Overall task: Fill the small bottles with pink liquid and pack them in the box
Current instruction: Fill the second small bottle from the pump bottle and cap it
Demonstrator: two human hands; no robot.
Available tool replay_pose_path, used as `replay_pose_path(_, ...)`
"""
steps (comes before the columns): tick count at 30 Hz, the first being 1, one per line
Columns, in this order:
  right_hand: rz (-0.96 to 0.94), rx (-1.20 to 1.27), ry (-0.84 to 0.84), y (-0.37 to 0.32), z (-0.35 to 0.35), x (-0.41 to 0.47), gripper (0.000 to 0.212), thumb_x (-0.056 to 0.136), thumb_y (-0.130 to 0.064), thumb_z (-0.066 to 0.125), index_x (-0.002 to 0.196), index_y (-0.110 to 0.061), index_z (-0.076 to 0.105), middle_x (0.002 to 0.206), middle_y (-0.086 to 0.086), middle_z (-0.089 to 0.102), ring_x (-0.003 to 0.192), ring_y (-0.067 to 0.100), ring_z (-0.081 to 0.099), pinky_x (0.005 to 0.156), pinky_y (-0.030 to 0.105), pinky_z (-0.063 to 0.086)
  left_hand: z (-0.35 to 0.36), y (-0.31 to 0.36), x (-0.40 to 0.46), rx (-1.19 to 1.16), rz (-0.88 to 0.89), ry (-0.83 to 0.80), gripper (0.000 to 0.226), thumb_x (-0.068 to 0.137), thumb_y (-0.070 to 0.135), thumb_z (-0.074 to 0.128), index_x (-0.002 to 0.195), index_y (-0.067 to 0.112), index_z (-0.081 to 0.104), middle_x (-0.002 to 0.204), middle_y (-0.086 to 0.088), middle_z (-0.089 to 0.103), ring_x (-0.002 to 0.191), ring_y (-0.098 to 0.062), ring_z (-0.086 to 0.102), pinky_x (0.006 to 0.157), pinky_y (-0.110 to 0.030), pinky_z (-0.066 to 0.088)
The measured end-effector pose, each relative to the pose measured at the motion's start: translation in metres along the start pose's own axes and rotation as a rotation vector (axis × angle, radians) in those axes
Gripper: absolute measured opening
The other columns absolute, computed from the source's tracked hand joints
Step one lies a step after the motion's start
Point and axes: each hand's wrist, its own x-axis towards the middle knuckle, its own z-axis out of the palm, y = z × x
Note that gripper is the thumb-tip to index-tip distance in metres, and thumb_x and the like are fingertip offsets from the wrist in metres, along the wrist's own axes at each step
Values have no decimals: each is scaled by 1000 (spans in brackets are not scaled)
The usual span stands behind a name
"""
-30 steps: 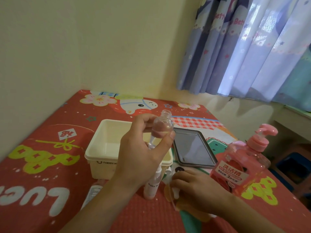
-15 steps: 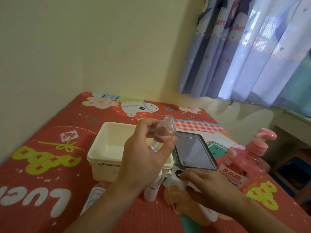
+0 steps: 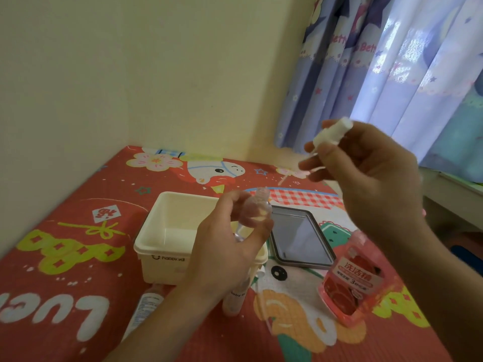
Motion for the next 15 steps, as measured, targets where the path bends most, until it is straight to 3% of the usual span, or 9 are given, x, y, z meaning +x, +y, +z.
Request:
replay_pose_path(6,21,67,-9,-16,8,19,15,97,-11,59,109,-5,65,87,8,74,75,23,75,66,30,60,3,-1,-1,19,8,-6,33,85,38,77,104,47,52,100,27,65,98,7,62,72,-26,53)
replay_pose_path(15,117,-3,-178,-1,14,10,16,95,-10,62,110,-11,67,85,4,76,74,22,74,66,29,60,2,-2,0,35,26,2,32,85,41,76,104,46,51,102,26,64,100,8,61,71,-19,48)
